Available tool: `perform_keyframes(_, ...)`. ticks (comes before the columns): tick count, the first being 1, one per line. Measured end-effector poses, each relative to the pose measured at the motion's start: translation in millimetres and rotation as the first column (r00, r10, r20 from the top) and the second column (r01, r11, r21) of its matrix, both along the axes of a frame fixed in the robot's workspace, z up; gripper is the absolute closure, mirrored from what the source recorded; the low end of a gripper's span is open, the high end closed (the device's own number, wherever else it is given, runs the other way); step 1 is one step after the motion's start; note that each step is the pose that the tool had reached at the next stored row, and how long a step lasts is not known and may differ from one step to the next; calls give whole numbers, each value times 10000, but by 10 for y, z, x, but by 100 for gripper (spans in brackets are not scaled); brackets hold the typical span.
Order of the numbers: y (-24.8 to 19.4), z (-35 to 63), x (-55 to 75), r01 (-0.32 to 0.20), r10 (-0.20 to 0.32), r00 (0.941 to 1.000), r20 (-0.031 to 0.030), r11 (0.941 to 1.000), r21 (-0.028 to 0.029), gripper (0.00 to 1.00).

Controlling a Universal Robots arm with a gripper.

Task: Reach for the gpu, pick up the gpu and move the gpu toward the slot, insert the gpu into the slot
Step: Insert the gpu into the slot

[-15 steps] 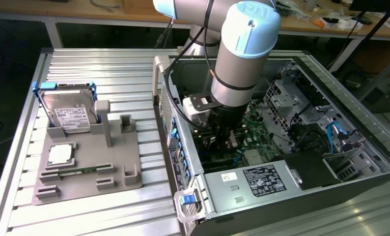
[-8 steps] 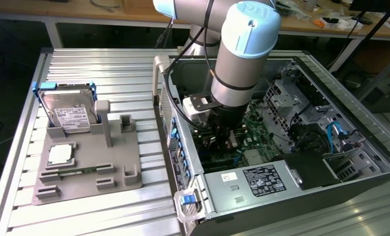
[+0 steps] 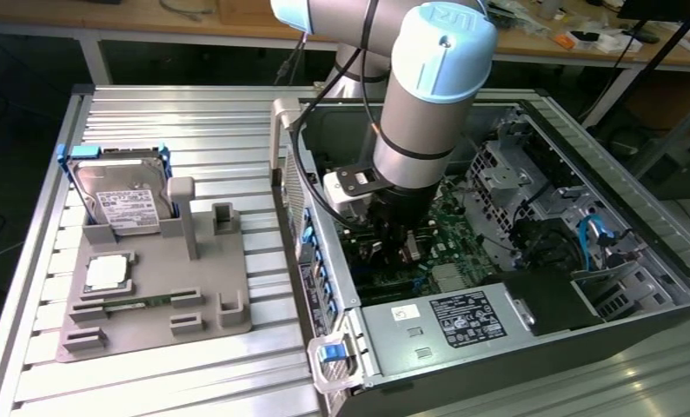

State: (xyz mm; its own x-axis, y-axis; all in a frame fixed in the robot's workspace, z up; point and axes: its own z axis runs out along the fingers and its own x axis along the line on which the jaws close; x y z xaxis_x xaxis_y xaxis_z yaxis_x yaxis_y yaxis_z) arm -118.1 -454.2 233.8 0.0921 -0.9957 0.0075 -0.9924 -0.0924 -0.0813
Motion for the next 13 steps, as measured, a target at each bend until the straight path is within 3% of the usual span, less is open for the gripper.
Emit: perform_keyframes(13, 0, 0, 0, 0, 0, 10000, 0, 10000, 0, 72)
